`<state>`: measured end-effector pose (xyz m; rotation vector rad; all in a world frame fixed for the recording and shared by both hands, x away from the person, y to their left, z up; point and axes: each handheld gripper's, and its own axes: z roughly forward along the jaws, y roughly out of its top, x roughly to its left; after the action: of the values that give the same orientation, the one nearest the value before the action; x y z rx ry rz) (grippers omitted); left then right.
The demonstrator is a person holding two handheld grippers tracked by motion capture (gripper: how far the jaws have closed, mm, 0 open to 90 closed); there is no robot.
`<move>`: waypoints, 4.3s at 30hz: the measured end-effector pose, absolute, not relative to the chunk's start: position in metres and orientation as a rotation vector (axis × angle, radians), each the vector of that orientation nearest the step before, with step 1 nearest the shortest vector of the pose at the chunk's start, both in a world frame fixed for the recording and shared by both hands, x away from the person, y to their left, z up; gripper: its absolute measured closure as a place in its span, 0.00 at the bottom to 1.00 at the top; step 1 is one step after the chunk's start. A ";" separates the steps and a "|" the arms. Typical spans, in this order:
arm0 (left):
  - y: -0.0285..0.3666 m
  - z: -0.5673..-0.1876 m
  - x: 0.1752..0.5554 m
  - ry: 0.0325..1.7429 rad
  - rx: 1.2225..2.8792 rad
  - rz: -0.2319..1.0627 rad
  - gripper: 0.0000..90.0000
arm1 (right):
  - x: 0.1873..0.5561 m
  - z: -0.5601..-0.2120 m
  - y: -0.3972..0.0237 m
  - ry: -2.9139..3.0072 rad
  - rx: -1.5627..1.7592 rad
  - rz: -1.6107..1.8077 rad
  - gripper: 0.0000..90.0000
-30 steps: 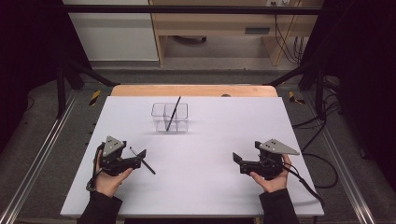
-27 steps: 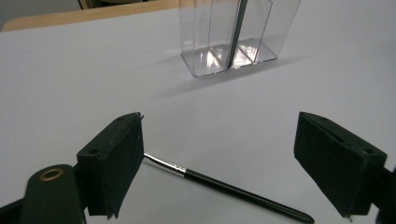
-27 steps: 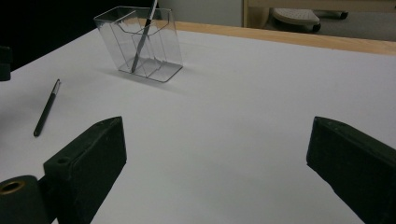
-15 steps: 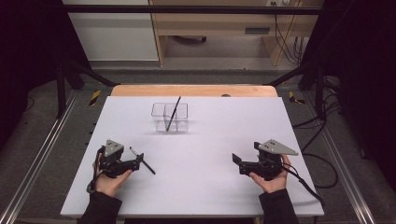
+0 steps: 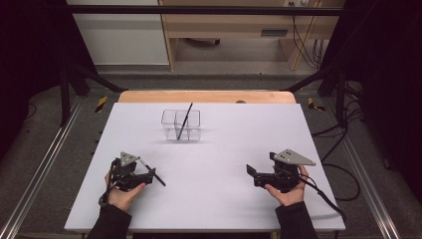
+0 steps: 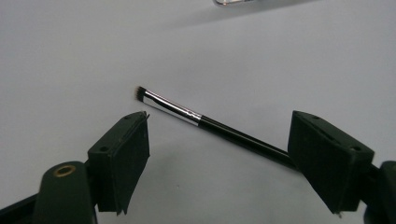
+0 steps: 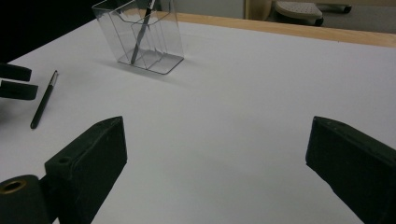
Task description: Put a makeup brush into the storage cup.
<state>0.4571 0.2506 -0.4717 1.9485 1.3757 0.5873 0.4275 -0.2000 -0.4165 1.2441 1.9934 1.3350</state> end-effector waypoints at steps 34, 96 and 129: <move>0.241 -0.477 0.463 1.409 2.013 0.585 0.46 | 0.427 -0.417 -0.200 1.989 1.253 1.323 0.07; 0.218 -0.470 0.452 1.211 2.155 0.399 0.92 | 0.428 -0.419 -0.198 2.003 1.255 1.326 0.07; 0.206 -0.441 0.479 1.084 2.371 0.393 0.58 | 0.427 -0.417 -0.200 1.997 1.256 1.337 0.07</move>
<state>0.4788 0.2064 -0.4412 2.3709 1.0844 0.3928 0.4275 -0.1996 -0.4167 1.2565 1.9967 1.3366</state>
